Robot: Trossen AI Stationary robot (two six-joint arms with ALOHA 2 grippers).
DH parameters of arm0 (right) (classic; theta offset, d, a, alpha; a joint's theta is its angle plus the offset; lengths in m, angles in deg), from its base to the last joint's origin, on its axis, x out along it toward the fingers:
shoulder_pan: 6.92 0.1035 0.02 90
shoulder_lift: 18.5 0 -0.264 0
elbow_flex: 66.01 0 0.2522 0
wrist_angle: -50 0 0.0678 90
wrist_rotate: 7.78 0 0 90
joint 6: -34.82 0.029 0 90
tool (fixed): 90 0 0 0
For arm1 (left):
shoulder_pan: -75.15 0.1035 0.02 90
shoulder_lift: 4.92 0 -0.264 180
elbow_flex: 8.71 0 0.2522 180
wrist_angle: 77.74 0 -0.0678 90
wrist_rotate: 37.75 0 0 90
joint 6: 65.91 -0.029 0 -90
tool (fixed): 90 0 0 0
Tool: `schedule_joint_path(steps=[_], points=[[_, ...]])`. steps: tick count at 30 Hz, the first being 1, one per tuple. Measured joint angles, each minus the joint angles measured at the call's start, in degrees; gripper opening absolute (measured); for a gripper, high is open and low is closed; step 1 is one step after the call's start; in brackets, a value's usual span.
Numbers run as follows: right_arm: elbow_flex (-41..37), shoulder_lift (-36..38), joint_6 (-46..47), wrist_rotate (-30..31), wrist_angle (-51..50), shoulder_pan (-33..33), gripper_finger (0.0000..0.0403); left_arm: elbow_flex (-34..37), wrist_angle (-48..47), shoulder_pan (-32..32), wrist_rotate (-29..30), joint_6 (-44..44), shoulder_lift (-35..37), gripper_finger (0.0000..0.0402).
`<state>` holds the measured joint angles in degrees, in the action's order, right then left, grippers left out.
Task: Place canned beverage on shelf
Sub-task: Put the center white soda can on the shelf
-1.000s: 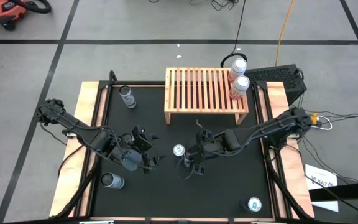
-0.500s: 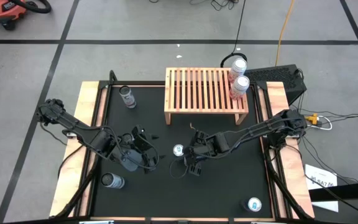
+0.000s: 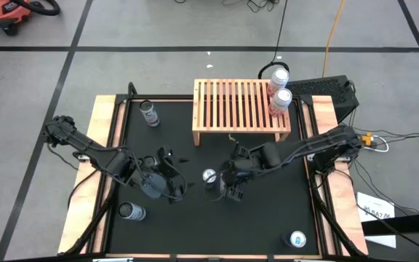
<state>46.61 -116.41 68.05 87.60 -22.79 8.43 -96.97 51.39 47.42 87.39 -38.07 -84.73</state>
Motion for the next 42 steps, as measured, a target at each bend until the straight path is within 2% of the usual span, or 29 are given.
schedule_joint_path(steps=[4,12,20,25,29,32,37,39,42], points=[[9.0,-0.1,-2.2,1.2,-6.0,0.0,0.0227,0.0,6.7,2.5,-4.0,-6.2,0.0,0.0391],[23.8,0.0,-7.0,5.5,-11.3,-0.4,0.0230,0.0,18.6,10.2,-13.6,-14.1,0.0,0.0391],[29.7,0.0,-12.5,5.4,-11.5,-2.6,0.0230,0.0,25.3,17.1,-25.9,-15.2,-2.1,0.0399],[30.8,0.0,-15.9,5.1,-11.7,-4.2,0.0231,0.0,25.2,19.3,-26.6,-15.1,-4.0,0.0388],[30.8,0.0,-17.3,4.9,-12.5,-6.0,0.0232,0.0,25.2,20.6,-25.3,-15.3,-4.5,0.0347],[30.8,0.0,-18.6,4.6,-14.0,-7.6,0.0232,0.0,26.0,22.1,-25.1,-15.4,-4.3,0.0299],[30.8,0.0,-20.6,0.5,-13.4,-11.0,0.0233,0.0,25.7,24.5,-26.9,-18.0,-4.3,0.0215],[30.8,0.2,-21.3,-0.8,-13.4,-12.3,0.0233,0.0,25.9,25.4,-28.0,-18.2,-4.3,0.0198],[30.8,0.2,-22.7,-2.6,-13.2,-14.0,0.0233,0.0,25.9,26.4,-29.3,-18.3,-4.3,0.0196]])
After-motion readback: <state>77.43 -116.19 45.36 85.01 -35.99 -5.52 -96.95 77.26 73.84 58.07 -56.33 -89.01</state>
